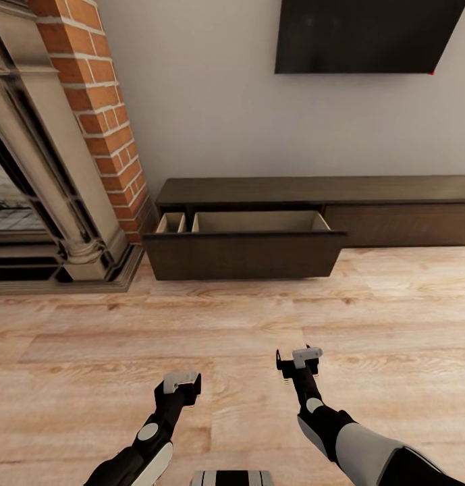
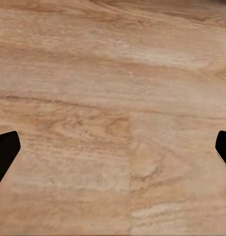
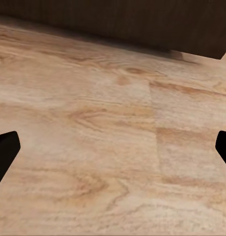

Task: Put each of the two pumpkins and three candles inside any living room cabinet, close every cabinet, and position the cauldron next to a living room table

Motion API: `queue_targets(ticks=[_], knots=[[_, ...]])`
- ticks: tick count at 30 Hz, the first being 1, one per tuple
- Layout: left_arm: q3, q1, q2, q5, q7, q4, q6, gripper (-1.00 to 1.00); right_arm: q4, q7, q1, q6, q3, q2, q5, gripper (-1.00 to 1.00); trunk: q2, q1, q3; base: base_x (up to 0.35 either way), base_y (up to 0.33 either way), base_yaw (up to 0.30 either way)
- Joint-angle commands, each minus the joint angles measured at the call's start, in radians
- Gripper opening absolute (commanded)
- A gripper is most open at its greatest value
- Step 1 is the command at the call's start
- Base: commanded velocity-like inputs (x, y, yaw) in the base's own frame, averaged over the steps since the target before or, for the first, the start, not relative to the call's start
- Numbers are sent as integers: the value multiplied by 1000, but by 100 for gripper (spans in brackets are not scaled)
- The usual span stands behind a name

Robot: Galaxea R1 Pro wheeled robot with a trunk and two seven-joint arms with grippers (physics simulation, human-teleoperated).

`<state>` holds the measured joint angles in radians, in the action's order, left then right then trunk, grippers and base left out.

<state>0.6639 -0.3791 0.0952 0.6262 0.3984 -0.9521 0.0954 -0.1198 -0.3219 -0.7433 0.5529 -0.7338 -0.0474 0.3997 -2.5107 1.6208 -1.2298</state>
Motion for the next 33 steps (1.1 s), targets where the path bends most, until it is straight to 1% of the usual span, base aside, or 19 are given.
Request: queue_targets(ticks=[1,17,33], knots=[[6,-1,1,10,7,0,7,100,0,-5,-1,3,-9,0,6,100,0,0,-1,328,0,0],[6,-1,1,11,7,1,7,100,1,-5,-1,0,-9,0,7,100,0,0,-1,330,0,0],[6,-1,1,12,7,1,7,100,1,-5,-1,2,-9,0,4,100,0,0,-1,278,0,0]])
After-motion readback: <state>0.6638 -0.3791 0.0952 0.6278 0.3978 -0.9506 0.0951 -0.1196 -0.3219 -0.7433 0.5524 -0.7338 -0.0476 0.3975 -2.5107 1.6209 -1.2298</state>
